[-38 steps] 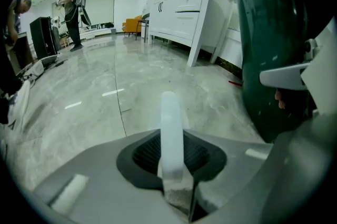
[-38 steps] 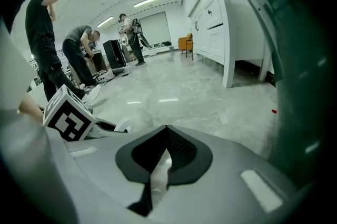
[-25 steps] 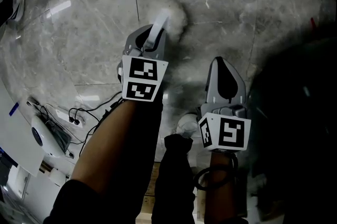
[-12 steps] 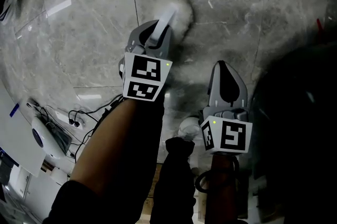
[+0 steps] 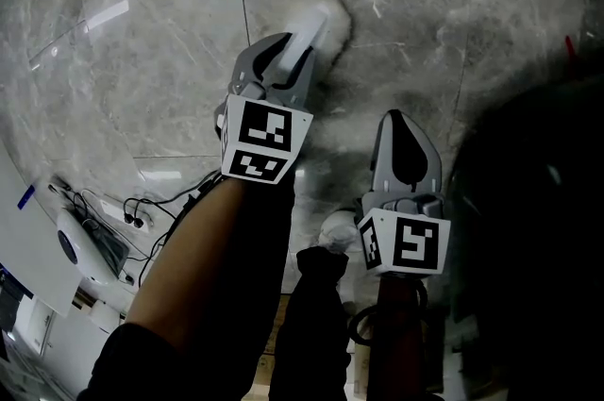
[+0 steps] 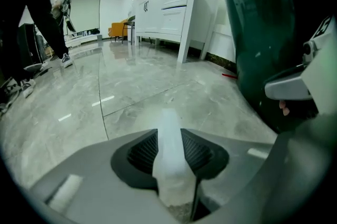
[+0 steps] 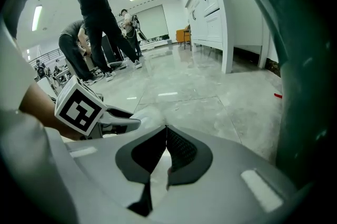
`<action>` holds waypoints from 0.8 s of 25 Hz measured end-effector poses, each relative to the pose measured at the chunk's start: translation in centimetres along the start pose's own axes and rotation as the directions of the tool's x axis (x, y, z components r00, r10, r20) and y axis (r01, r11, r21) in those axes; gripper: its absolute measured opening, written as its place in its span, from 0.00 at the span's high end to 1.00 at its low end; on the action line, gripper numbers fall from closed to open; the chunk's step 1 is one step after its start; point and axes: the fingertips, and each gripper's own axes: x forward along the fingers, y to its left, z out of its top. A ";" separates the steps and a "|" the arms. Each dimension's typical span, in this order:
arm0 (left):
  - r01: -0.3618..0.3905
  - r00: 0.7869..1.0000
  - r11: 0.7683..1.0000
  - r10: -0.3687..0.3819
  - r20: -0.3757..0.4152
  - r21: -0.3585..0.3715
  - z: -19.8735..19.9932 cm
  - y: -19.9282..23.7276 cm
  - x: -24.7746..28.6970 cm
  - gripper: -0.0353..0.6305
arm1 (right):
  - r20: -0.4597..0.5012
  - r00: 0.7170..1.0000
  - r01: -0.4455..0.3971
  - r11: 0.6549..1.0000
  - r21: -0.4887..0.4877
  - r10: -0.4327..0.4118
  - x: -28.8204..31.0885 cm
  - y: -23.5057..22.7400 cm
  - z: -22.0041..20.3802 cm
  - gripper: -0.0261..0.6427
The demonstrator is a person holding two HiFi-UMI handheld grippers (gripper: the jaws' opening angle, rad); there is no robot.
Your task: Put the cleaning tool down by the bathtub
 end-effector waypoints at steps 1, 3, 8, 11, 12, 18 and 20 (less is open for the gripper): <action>0.001 1.000 1.000 -0.001 0.003 0.002 0.2 0.0 -0.2 0.78 | 0.002 1.000 0.001 1.000 -0.001 -0.001 -0.1 0.0 0.2 0.94; 0.003 1.000 1.000 -0.003 0.003 0.007 0.4 -0.1 -0.6 0.77 | 0.004 1.000 0.001 1.000 -0.004 -0.001 -0.3 0.0 0.7 0.94; 0.008 1.000 1.000 -0.008 0.003 0.000 1.0 -0.5 -1.7 0.75 | 0.012 1.000 -0.006 1.000 -0.016 0.007 -1.1 0.3 2.0 0.94; 0.013 1.000 1.000 -0.013 0.009 0.005 2.0 -0.9 -2.8 0.75 | 0.021 1.000 -0.005 1.000 -0.021 0.005 -1.7 0.5 3.2 0.94; 0.014 1.000 1.000 -0.014 0.010 0.008 2.3 -1.1 -3.2 0.75 | 0.023 1.000 -0.005 1.000 -0.022 0.006 -2.0 0.7 3.6 0.94; -0.006 1.000 1.000 0.006 0.017 0.006 4.8 -1.0 -5.6 0.75 | 0.042 0.999 -0.012 1.000 -0.020 0.012 -3.4 1.3 6.5 0.93; -0.017 1.000 1.000 0.017 0.022 0.000 5.7 -0.9 -6.4 0.75 | 0.052 0.998 -0.015 1.000 -0.027 0.017 -3.8 1.5 7.7 0.93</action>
